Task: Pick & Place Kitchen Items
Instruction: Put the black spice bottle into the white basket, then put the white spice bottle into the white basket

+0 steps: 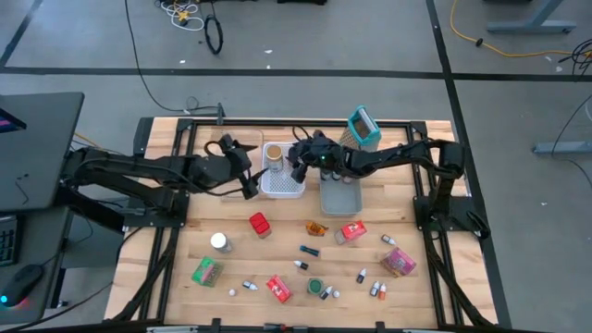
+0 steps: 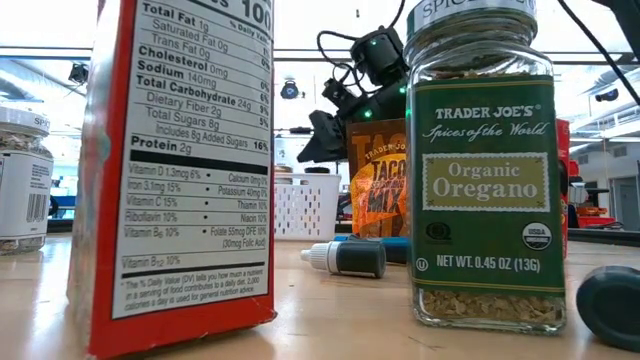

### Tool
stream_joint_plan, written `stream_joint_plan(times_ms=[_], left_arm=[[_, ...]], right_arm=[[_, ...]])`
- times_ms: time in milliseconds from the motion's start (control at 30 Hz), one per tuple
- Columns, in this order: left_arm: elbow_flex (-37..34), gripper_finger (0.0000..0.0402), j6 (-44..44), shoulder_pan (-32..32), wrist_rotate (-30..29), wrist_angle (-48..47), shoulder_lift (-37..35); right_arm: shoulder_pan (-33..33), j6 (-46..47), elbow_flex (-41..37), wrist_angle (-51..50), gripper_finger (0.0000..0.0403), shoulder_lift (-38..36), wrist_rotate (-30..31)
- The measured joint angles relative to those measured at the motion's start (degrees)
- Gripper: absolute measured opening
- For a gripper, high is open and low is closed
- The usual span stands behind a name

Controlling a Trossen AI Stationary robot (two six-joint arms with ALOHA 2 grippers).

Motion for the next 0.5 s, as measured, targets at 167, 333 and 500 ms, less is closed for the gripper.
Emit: stream_joint_plan(times_ms=[167,333,500], left_arm=[[0.0,0.0341,-0.6,0.0,2.1,-0.2,0.0],[0.0,0.0341,-2.7,0.0,4.6,-2.2,0.0],[0.0,0.0341,-6.9,0.0,8.5,-6.9,0.0]], right_arm=[[-0.2,-1.0,0.0,4.0,0.0272,0.0,0.0],[0.9,-3.3,0.0,6.0,0.0265,-1.9,0.1],[4.0,-3.4,0.0,4.2,0.0254,-6.6,-1.1]])
